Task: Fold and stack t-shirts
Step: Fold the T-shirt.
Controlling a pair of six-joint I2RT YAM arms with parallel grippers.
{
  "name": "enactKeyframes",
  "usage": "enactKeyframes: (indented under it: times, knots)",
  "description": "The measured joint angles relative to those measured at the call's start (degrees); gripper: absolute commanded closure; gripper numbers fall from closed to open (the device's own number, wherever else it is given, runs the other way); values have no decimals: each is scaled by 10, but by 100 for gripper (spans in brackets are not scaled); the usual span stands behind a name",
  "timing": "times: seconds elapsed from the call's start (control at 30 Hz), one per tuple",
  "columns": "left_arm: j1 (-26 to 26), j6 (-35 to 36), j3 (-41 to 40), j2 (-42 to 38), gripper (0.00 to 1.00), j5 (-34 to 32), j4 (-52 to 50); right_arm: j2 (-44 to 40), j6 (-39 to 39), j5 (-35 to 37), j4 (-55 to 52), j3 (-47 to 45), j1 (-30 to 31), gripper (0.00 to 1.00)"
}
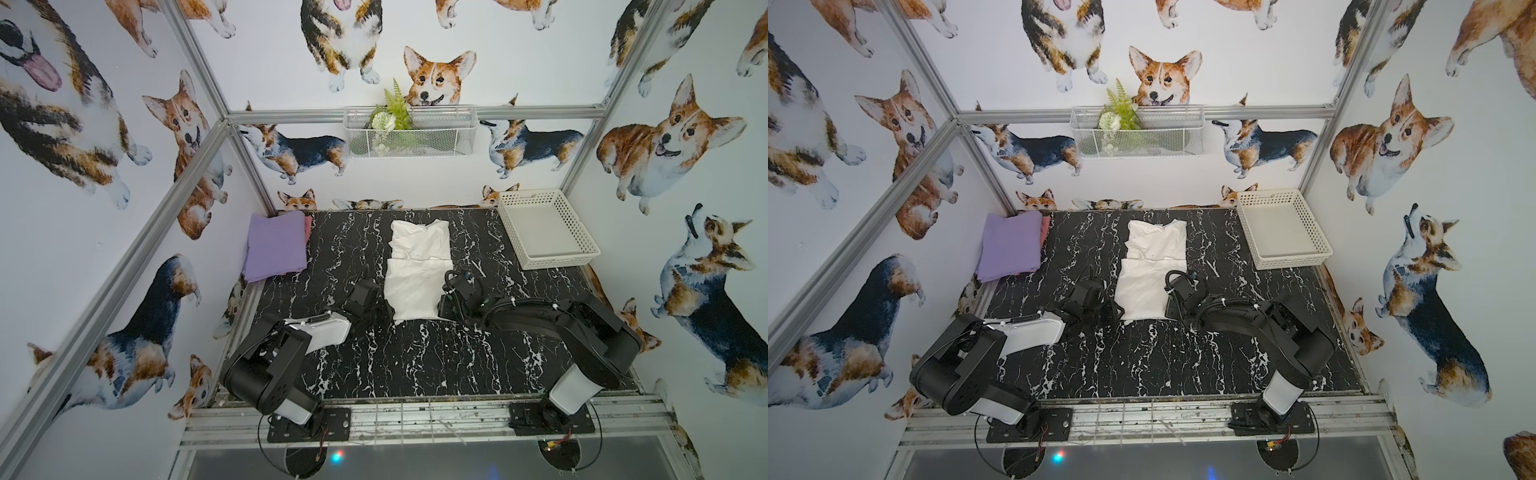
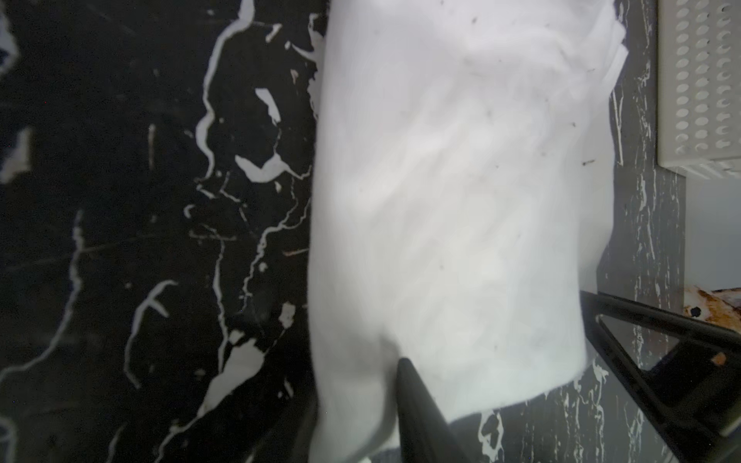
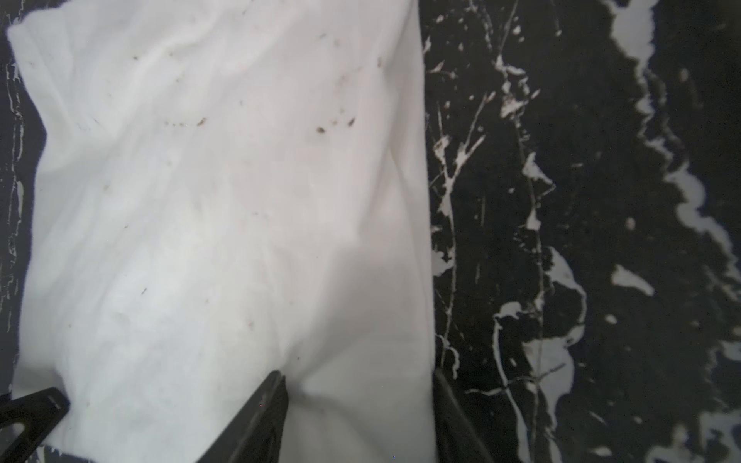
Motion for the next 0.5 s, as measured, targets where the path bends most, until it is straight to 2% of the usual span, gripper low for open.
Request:
enactKeyframes:
  times: [0.03, 0.07, 0.1, 0.17, 0.33, 0.4, 0.5]
  knots:
    - [0, -2, -2, 1, 86, 4, 2, -1, 3, 0, -6, 0, 2, 85]
    - [0, -4, -2, 2, 88, 7, 2, -4, 5, -2, -16, 0, 3, 97]
    - [0, -4, -2, 3, 92, 11, 2, -7, 8, -6, -24, -2, 3, 100]
    - [0, -6, -3, 3, 98, 19, 2, -15, 16, -7, -40, -4, 7, 100]
    - [-3, -14, -2, -7, 98, 34, -18, -48, 26, 1, -76, -6, 20, 100]
    - [-10, -18, -1, -26, 98, 37, -38, -64, 29, 6, -102, -4, 32, 100]
    - [-45, -28, -2, -94, 97, 23, -96, -97, 30, 17, -151, 6, 67, 100]
